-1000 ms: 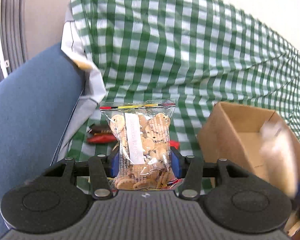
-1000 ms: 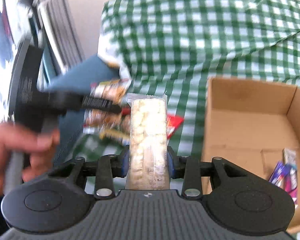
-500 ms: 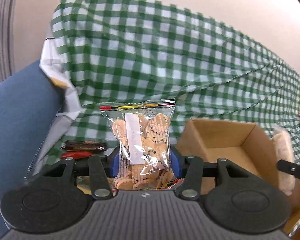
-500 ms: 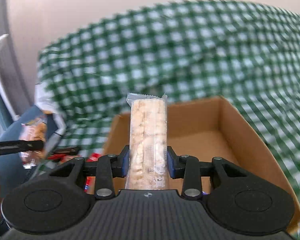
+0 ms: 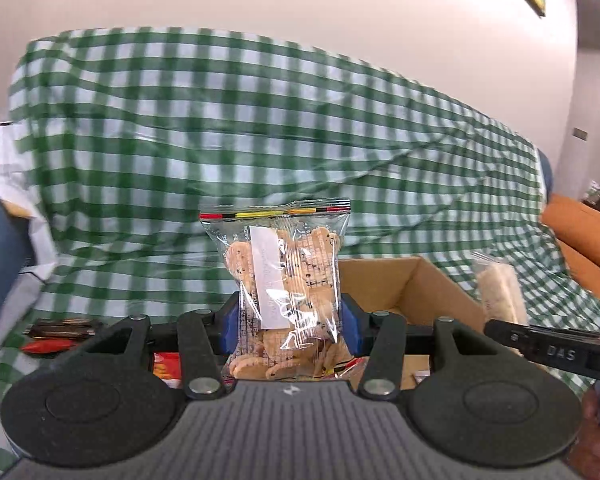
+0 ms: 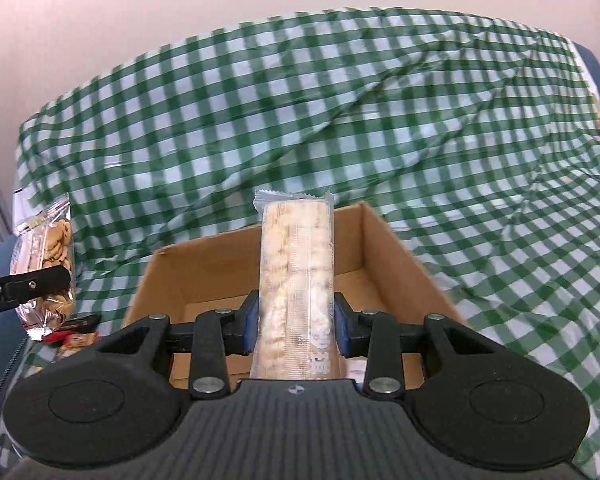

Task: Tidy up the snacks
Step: 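Carry both snacks over the box and open both tools to drop them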

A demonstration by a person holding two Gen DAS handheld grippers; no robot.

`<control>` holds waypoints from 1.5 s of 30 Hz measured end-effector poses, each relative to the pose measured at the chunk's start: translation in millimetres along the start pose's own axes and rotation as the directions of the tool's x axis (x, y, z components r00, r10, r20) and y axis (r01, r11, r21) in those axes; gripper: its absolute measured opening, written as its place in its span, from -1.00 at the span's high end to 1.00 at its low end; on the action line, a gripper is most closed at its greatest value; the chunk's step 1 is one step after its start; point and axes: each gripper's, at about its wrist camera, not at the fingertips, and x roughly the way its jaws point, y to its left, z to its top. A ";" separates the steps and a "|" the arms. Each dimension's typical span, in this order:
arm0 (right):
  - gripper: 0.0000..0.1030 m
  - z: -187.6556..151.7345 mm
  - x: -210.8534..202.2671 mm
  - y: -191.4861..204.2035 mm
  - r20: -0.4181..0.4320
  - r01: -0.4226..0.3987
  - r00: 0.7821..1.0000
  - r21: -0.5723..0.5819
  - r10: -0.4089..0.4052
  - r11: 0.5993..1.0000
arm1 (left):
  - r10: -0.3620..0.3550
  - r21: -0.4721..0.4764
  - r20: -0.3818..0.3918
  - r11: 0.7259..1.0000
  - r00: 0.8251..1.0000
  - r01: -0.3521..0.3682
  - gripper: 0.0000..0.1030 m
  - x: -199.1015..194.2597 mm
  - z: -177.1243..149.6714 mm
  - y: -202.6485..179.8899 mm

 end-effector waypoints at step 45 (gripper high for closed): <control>0.26 -0.5 1.7 -8.5 -0.025 0.072 0.997 -0.046 -0.073 0.996 | -0.076 0.235 -0.067 0.968 0.995 0.090 -0.05 31.3 -34.3 -67.0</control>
